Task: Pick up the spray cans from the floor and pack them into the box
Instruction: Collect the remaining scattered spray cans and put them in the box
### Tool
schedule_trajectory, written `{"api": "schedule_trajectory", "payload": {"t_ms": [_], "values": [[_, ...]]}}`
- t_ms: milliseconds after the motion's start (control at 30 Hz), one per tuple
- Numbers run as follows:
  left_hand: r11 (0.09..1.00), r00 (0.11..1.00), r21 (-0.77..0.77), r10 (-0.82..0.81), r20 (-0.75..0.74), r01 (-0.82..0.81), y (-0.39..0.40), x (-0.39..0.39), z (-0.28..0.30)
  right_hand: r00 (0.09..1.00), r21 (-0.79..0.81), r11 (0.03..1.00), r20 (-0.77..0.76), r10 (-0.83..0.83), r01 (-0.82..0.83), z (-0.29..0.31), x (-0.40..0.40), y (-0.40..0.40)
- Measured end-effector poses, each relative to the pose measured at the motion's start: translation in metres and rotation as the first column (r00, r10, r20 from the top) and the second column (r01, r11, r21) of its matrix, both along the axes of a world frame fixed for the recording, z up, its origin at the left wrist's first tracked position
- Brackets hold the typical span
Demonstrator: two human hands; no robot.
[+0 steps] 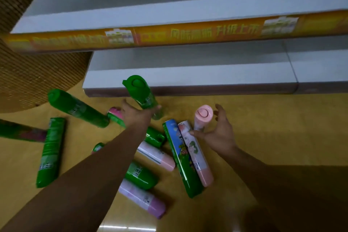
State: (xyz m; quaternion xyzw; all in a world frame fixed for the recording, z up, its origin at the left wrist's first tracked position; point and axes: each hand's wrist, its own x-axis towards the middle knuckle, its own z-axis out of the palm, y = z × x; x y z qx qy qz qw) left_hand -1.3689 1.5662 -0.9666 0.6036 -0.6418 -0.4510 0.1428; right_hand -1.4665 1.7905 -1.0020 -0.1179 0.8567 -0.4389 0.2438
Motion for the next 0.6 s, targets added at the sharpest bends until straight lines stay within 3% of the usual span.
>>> {"api": "schedule_trajectory", "payload": {"t_ms": [67,133,267,367,600], "values": [[1.000,0.976,0.013,0.030,-0.214,-0.028,-0.011,-0.011,-0.011,1.000,-0.054,0.998,-0.005,0.021,-0.021,-0.013,-0.004,-0.005],[1.000,0.948,0.001,0.020,-0.318,-0.021,-0.021,-0.022,-0.016,1.000,-0.101,0.995,-0.024,-0.003,0.001,-0.021,-0.004,-0.010],[0.988,0.963,-0.151,-0.023,-0.270,-0.019,-0.015,-0.019,-0.006,0.992,-0.100,0.989,-0.066,-0.112,0.105,-0.014,0.003,-0.008],[0.981,0.973,-0.194,-0.052,-0.223,0.008,0.001,-0.002,0.018,0.983,-0.068,0.983,-0.060,-0.176,0.172,0.022,0.009,0.006],[0.961,0.981,-0.216,-0.189,-0.046,0.175,0.047,0.035,0.139,0.934,-0.005,0.938,0.090,-0.345,0.347,0.147,0.031,0.058]]}}
